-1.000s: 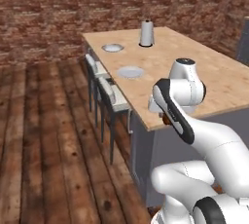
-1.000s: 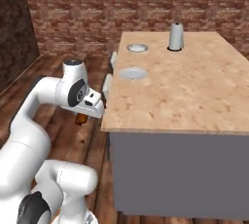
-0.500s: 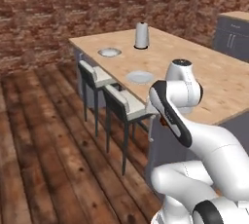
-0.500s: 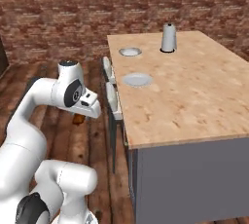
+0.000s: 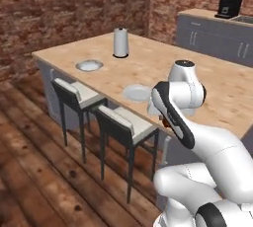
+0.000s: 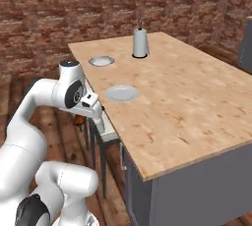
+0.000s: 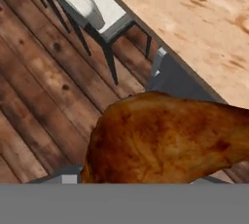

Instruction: Take the chicken drumsticks from the pan and place one on each plate on the dining counter.

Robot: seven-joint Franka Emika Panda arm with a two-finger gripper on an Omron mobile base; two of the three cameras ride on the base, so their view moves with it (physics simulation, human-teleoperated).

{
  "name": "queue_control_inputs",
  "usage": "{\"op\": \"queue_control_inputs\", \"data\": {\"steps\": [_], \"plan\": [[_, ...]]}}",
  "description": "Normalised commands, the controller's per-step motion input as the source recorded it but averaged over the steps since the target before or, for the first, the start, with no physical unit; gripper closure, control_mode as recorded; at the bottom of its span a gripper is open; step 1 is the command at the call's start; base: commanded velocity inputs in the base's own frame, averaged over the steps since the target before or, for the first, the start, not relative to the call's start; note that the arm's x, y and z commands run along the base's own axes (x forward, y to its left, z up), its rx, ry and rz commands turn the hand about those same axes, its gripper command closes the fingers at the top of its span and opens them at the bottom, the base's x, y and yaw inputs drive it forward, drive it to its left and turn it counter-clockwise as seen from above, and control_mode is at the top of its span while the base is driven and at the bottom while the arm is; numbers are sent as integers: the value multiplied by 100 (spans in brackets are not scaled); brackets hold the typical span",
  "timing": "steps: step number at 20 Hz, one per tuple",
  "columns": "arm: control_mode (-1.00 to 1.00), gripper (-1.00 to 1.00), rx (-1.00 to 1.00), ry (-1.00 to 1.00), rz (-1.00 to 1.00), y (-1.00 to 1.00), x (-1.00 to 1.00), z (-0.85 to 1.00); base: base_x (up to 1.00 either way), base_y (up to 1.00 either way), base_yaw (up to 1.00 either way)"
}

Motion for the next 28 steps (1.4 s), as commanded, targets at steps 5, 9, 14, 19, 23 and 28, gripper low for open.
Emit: {"op": "queue_control_inputs", "data": {"steps": [5, 9, 14, 19, 23, 28], "plan": [[100, 100, 0, 0, 0, 0, 0, 0, 60, 74, -46], [100, 100, 0, 0, 0, 0, 0, 0, 55, 63, -59], [100, 100, 0, 0, 0, 0, 0, 0, 53, 58, -65], [100, 100, 0, 0, 0, 0, 0, 0, 41, 61, -64], [100, 100, 0, 0, 0, 0, 0, 0, 38, 63, -59], [100, 100, 0, 0, 0, 0, 0, 0, 27, 37, -32]]}}
